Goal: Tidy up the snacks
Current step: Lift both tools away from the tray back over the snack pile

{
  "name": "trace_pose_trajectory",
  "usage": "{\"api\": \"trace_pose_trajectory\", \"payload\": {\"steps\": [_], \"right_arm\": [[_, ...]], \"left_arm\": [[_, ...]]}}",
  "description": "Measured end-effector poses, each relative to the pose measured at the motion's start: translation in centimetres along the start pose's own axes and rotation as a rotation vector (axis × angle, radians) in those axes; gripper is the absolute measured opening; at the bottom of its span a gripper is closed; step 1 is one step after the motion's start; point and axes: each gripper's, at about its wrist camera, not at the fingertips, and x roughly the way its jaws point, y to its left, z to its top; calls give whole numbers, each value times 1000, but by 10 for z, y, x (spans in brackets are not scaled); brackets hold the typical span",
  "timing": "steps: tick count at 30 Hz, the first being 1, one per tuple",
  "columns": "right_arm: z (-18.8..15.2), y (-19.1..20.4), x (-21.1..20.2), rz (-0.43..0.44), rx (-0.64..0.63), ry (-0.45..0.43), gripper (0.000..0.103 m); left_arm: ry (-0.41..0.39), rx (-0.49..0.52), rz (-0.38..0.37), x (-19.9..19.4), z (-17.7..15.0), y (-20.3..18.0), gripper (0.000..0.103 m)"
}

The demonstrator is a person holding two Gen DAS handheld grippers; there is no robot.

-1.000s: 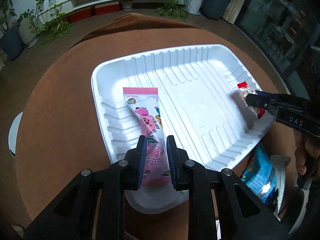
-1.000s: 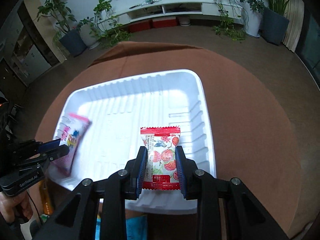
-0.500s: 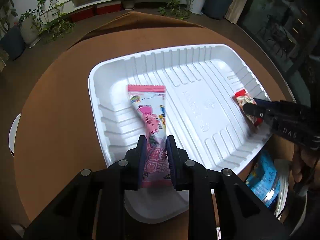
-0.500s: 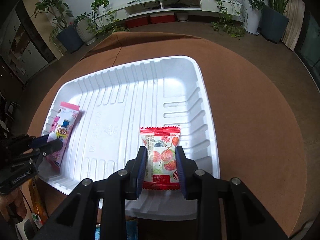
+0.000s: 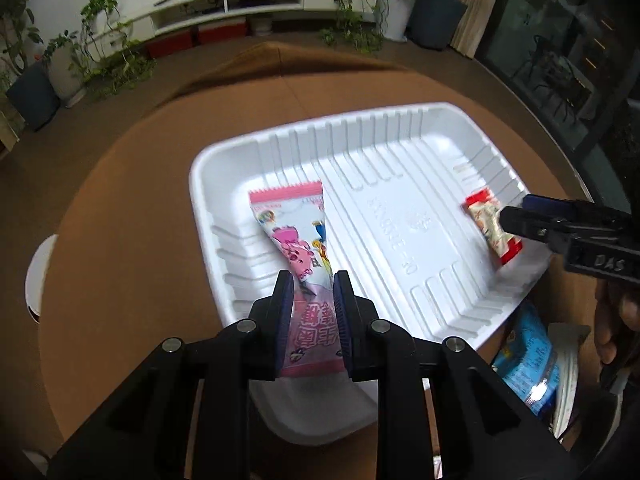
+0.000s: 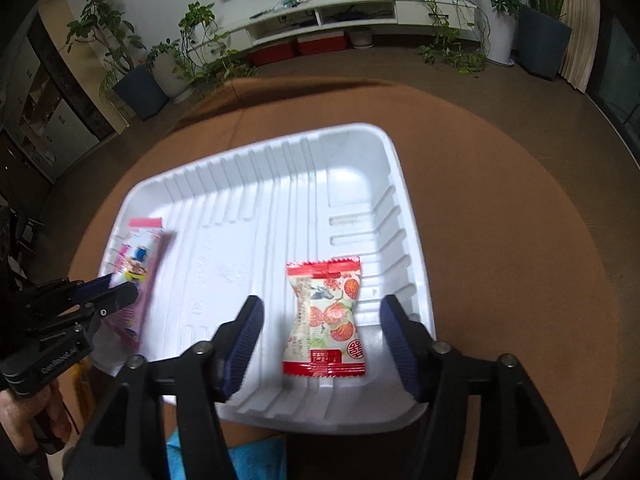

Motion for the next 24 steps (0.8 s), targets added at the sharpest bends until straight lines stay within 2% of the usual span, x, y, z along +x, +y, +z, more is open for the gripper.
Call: {"api": "trace_pose_trajectory", "payload": {"steps": [2,4,5,6,7,8,10,11,14,16,18,19,21,23,24], "right_arm": [[4,2,-23,1,-5,-47,74],[4,2,-54,38,-14,-115,76],[0,1,-74,82,-15,-174,77],[-4,-1,-89,121,-9,-225,83],[-10,-6,-107,172,9,-285,96],[-18,-11,-124,233,39,-345,103],[-42,-23,-153,388,107,-438,103],[-53,-27,-162,424,121,-457,103],[-86,-34,-181,461,130,-492,103],[-116,-38,-189,505,147,-475,103],[-140,-46,-191,522,195,-436,103],[-154,-46,-192,527,221,-428,103],[-181,-49,-192,509,269,-416,103],[-203,-50,-191,476,281,-391,103],[-215,-49,-190,450,285,-370,103]], "left_arm": [[-50,1,-2,-19,-1,0,20],[-119,9,-14,-42,-5,-2,37],[-165,14,-30,-56,-9,-2,76],[-232,21,-74,-75,-16,-2,102],[-290,18,-113,-89,-23,-1,103],[-323,8,-142,-99,-29,1,103],[-369,-30,-172,-120,-47,7,103],[-403,-43,-161,-131,-58,9,103],[-497,-42,-99,-157,-92,11,103],[-488,-51,-12,-166,-115,10,103],[-410,-119,73,-170,-133,19,103],[-369,-190,92,-171,-145,26,103],[-412,-285,73,-181,-176,36,103],[-436,-304,103,-186,-200,36,103],[-439,-293,91,-186,-211,32,103]]}}
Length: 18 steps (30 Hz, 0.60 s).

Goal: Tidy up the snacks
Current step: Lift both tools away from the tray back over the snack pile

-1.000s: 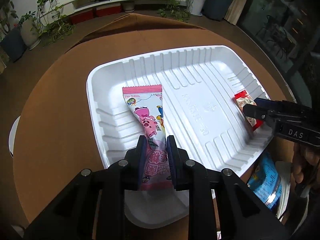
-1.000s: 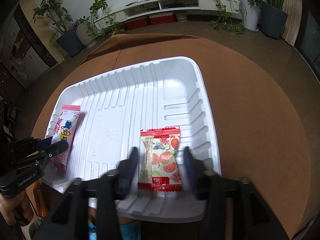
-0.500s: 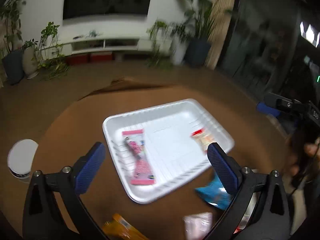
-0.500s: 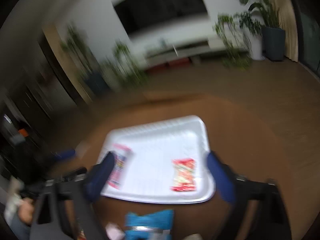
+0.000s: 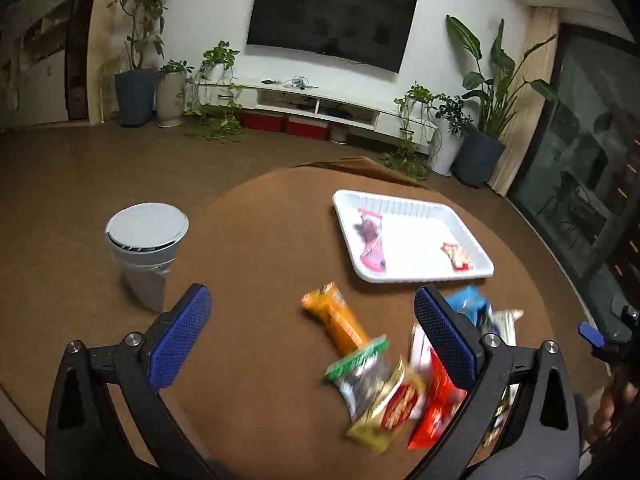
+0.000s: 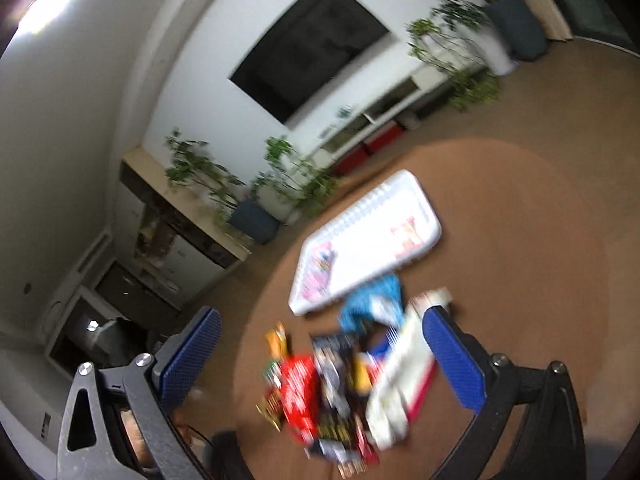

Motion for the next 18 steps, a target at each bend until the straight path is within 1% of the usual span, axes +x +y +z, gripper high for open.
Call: {"api": "trace_pose_trajectory", "payload": {"steps": [2,4,6,7,8,9,11,13,14,15,16,18], "right_arm": [[-18,-5,-6,-30,21,18,103],[-38,-13,-9,-82,59,56,103],[-53,-13,-13,-97,55,64,103],[-60,-9,-14,-108,36,64,103],[-66,-4,-14,-114,17,66,103],[-71,4,-12,-121,-15,75,103],[-78,16,-9,-114,-57,85,103],[-83,36,-4,-109,-135,91,101],[-85,45,-2,-105,-174,93,101],[-88,54,2,-102,-205,98,100],[-87,59,4,-97,-218,103,100],[-92,70,15,-79,-249,129,98]], "left_arm": [[6,9,-33,-8,-19,0,103],[1,22,-75,-15,-34,-4,103],[-33,48,-102,-25,-52,-9,103],[-28,78,-114,-26,-60,-13,103],[9,117,-127,-22,-68,-19,103],[72,146,-149,-15,-78,-26,103],[168,145,-189,-9,-96,-32,103],[210,126,-211,-10,-106,-40,103],[226,121,-203,-8,-109,-42,103],[229,114,-177,-6,-110,-42,102],[218,104,-153,-5,-110,-42,102],[202,95,-171,-8,-109,-42,101]]}}
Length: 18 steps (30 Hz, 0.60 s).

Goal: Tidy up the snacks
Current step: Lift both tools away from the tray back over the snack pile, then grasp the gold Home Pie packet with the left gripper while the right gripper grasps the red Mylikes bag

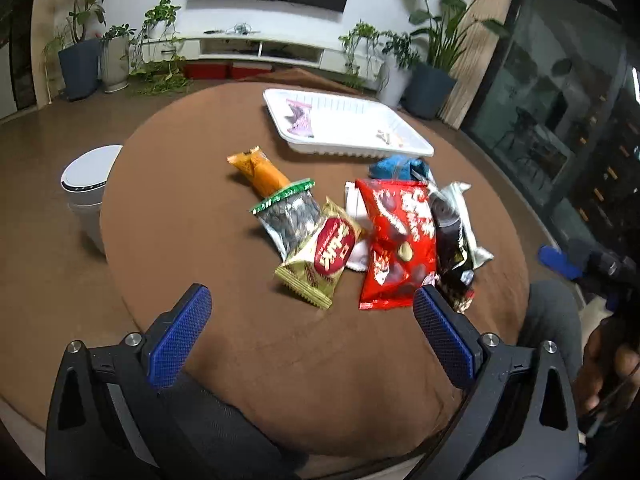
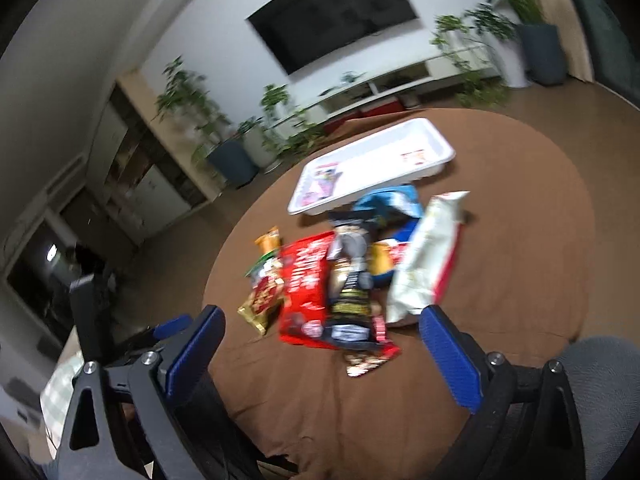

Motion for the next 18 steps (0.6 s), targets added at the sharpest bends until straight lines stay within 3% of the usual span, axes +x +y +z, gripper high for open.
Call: {"api": "trace_pose_trajectory", "payload": {"steps": [6,11,15,18], "right_arm": [[6,21,27,15,-47,32,87],[11,30,68,-32,-56,116,84],[9,30,96,-74,-47,186,78],[9,36,105,-112,-81,191,76]], "left_arm": [[29,104,-61,12,13,10,101],[30,104,-83,7,18,28,89],[27,97,-93,-3,14,39,89],[26,95,-94,-3,13,41,89]]}}
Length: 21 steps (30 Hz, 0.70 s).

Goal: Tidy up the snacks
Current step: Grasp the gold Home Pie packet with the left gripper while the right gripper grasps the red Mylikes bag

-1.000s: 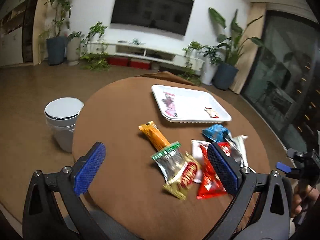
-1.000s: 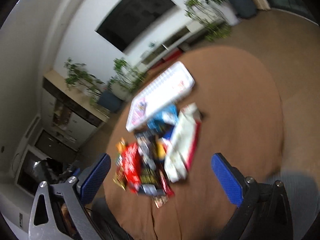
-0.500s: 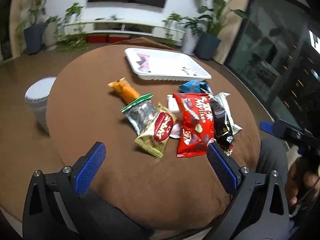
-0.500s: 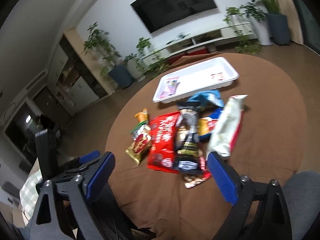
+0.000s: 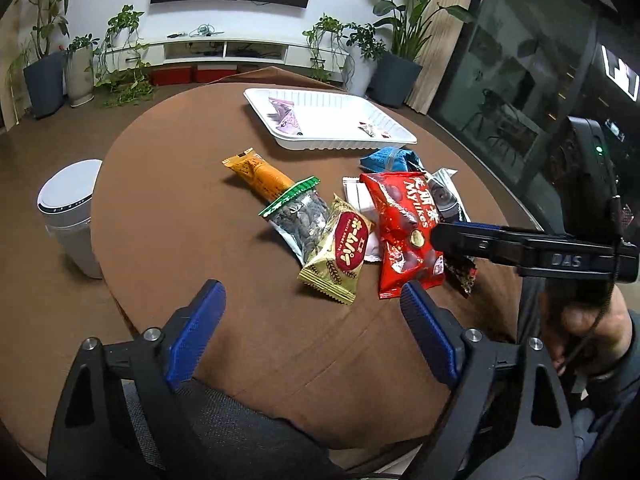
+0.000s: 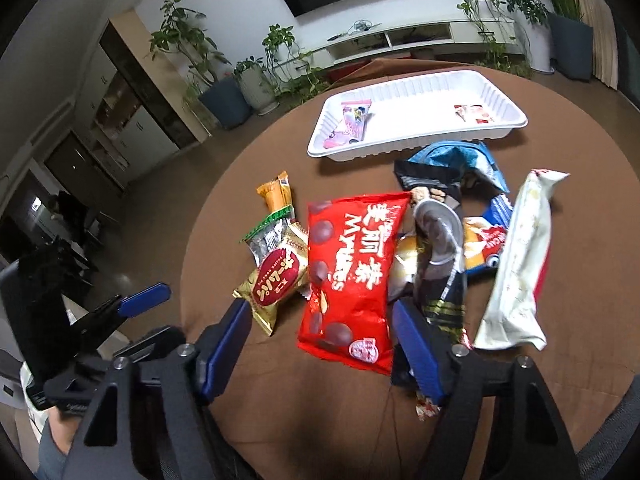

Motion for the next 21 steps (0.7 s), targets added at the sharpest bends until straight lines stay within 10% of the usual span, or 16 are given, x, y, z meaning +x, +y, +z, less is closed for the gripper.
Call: {"api": "trace_pose_trajectory", "payload": {"steps": [8,13,21], "right_arm": [[10,7,16,-100,-64,12,75],[8,5,31,-123,-84,66,52],[2,2,30,-96,-77,65,45]], "left_arm": [[-11,9,-11,-3,0,-2,89],[7,9,-14,1,1,-1,81],[60,121,-12,24,22,-22,80]]}}
